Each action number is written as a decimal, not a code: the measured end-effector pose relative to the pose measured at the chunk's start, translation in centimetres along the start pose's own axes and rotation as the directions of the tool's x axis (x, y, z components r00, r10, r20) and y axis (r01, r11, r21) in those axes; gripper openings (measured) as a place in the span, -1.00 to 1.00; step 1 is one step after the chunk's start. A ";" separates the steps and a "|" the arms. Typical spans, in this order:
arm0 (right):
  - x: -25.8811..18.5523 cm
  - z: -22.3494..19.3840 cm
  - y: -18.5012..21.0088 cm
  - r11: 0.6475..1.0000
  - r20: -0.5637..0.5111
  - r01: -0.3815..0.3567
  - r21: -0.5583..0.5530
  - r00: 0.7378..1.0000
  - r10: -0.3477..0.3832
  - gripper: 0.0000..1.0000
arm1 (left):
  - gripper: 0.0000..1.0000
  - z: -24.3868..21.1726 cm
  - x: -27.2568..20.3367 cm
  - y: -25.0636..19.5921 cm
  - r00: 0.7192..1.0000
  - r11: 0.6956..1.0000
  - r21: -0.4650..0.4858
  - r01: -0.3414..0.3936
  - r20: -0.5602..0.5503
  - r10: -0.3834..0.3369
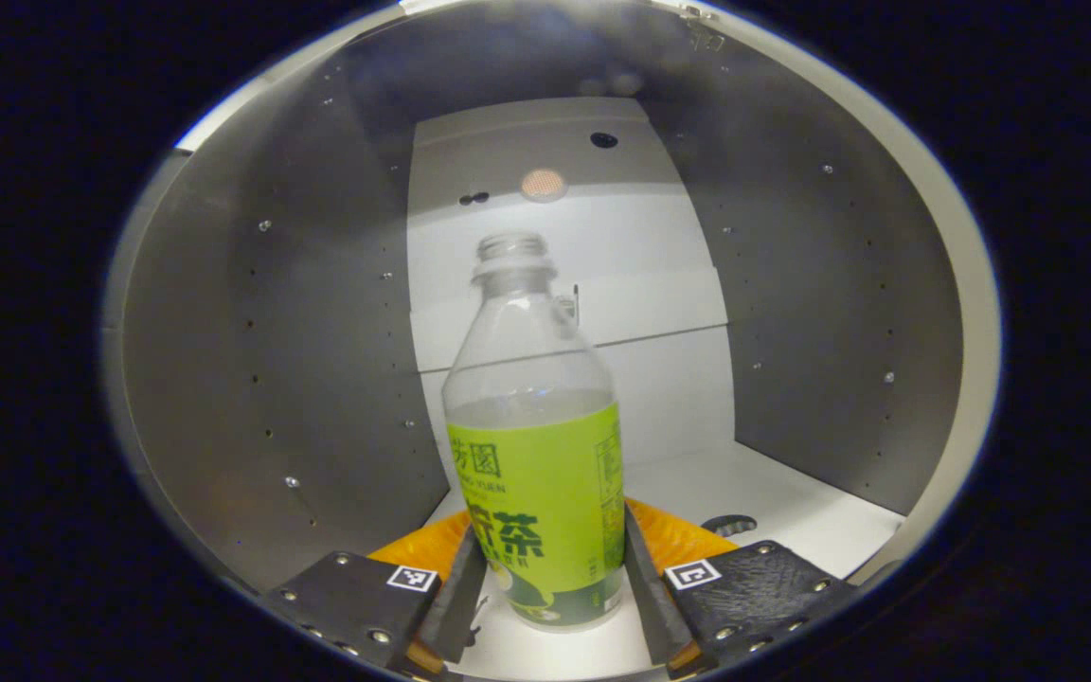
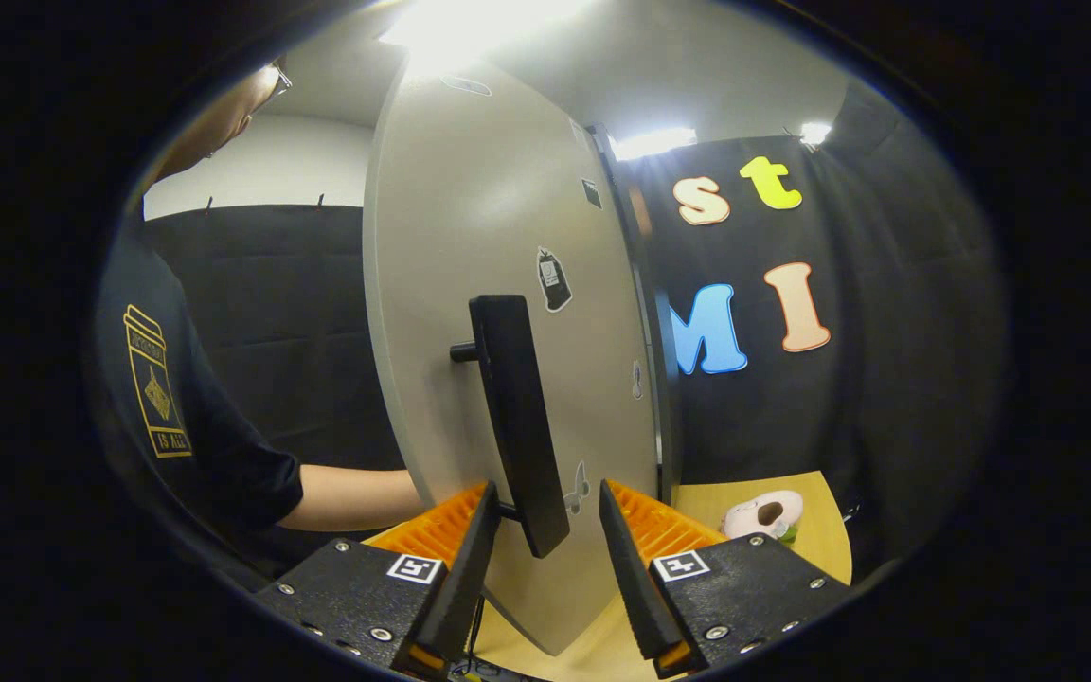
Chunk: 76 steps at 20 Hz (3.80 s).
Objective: Open the cabinet door with the right hand, grasp the bottle in the cabinet with the left hand and place it on the coaster, then close the cabinet door with the right hand.
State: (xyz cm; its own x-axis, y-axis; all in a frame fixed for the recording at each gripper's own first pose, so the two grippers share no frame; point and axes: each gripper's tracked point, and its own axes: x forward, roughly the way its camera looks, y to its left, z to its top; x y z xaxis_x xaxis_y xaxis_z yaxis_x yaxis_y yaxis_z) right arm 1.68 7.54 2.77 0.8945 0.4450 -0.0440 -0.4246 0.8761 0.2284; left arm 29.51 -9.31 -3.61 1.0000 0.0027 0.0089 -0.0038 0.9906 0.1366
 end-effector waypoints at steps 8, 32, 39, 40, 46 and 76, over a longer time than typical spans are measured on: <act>0.4 -0.1 -0.6 0.993 0.023 -0.108 0.037 0.994 0.107 0.47 | 0.28 0.5 -2.5 -0.2 1.000 1.000 0.012 0.021 0.012 -0.021; -2.3 -0.9 -5.8 0.981 0.124 0.094 0.171 0.985 -0.116 0.92 | 0.29 -5.5 -34.5 9.9 0.957 0.958 0.020 -0.286 0.049 0.285; -4.9 -4.5 -7.5 0.920 0.126 0.387 -0.064 0.917 -0.378 0.96 | 0.38 -14.4 -39.8 7.5 0.954 0.949 0.120 -0.292 0.107 0.280; -4.8 -5.6 -7.7 0.912 0.100 0.402 -0.086 0.914 -0.394 0.95 | 0.38 -16.1 -40.1 7.2 0.954 0.947 0.129 -0.294 0.093 0.283; -3.9 -13.7 -9.5 0.870 -0.070 0.491 -0.035 0.868 -0.492 0.94 | 0.24 -25.0 -42.0 6.0 0.958 0.958 0.045 -0.284 -0.019 0.285; -5.7 -22.0 -12.4 0.847 -0.303 0.529 -0.048 0.801 -0.517 0.92 | 0.79 -27.5 -45.1 3.6 0.966 0.966 -0.012 -0.257 0.008 0.257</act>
State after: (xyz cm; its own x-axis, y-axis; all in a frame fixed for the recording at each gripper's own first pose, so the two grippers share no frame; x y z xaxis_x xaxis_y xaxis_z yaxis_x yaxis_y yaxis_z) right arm -1.25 -1.76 -21.17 0.8931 -0.0404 -0.4480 0.1064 0.9867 0.1232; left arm -15.36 -2.07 -30.72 0.9652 0.2564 0.0516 -0.2608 0.9582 0.1175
